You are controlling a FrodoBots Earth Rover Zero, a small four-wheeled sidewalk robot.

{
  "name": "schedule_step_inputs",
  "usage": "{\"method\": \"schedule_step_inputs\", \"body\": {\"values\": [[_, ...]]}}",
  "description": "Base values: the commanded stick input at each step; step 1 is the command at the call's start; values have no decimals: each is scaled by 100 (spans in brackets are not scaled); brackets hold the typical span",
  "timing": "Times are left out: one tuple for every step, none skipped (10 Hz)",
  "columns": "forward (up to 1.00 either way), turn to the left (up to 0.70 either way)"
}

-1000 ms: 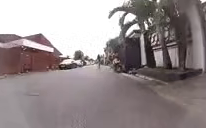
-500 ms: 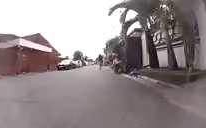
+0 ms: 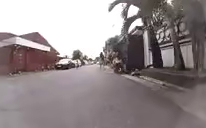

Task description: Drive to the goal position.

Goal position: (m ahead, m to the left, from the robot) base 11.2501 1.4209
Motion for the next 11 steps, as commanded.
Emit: {"method": "schedule_step_inputs", "body": {"values": [[70, 0], [70, 0], [70, 0], [70, 0], [70, 0], [70, 0], [70, 0], [70, 0], [70, 0], [70, 0], [70, 0]]}}
